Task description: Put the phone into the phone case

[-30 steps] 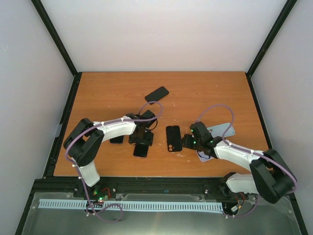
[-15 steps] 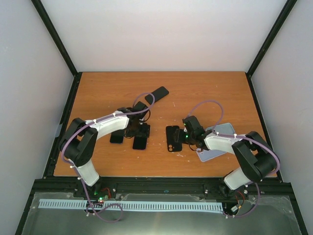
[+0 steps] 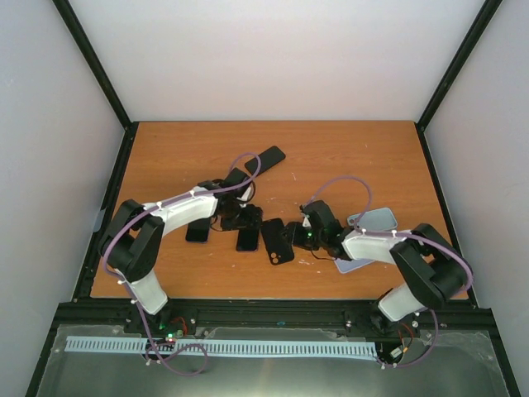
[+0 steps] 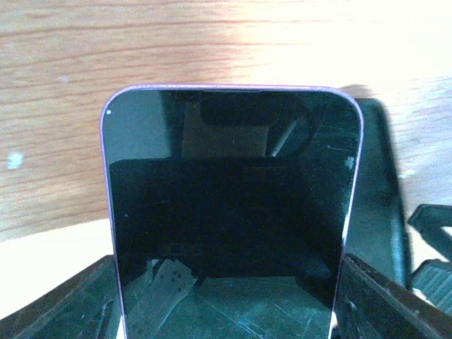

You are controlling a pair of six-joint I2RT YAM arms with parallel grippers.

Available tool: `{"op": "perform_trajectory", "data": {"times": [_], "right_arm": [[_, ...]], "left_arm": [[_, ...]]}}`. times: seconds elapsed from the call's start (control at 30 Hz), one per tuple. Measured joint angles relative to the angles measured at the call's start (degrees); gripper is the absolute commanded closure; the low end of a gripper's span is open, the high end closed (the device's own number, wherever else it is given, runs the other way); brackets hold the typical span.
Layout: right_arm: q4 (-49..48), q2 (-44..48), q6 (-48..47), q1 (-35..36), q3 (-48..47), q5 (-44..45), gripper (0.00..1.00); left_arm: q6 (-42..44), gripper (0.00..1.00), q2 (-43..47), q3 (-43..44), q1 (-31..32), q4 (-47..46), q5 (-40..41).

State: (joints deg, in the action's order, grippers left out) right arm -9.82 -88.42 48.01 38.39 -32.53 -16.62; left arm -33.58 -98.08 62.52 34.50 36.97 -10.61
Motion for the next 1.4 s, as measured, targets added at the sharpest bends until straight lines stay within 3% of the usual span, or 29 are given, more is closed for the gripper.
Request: {"op": "perform_trajectory", "data": {"times": [0.27,0.67,1.1,1.4], "right_arm": [[3.1,11.4,-1.0,0.0,6.2,3.2,0.53],[10.8,26.6,-2.8,0.0,11.2,12.2,0.52],[14.1,35.3,-3.0,0.0,13.5,15.4,0.51],[15.0,36.8,-3.0,0.0,13.6,15.8,0.51]], "left_arm": [[-6.3,0.38,0.0,0.8,1.5,-5.2,-8.0],[-19.3,0.39,-1.0,1.4,4.7,-14.1,-11.6],[-27.3,0.38,-4.5,0.3,6.2,-18.4,-10.6],[-29.1,0.26,-5.6,-1.2,6.8,-19.8,-10.3]]}}
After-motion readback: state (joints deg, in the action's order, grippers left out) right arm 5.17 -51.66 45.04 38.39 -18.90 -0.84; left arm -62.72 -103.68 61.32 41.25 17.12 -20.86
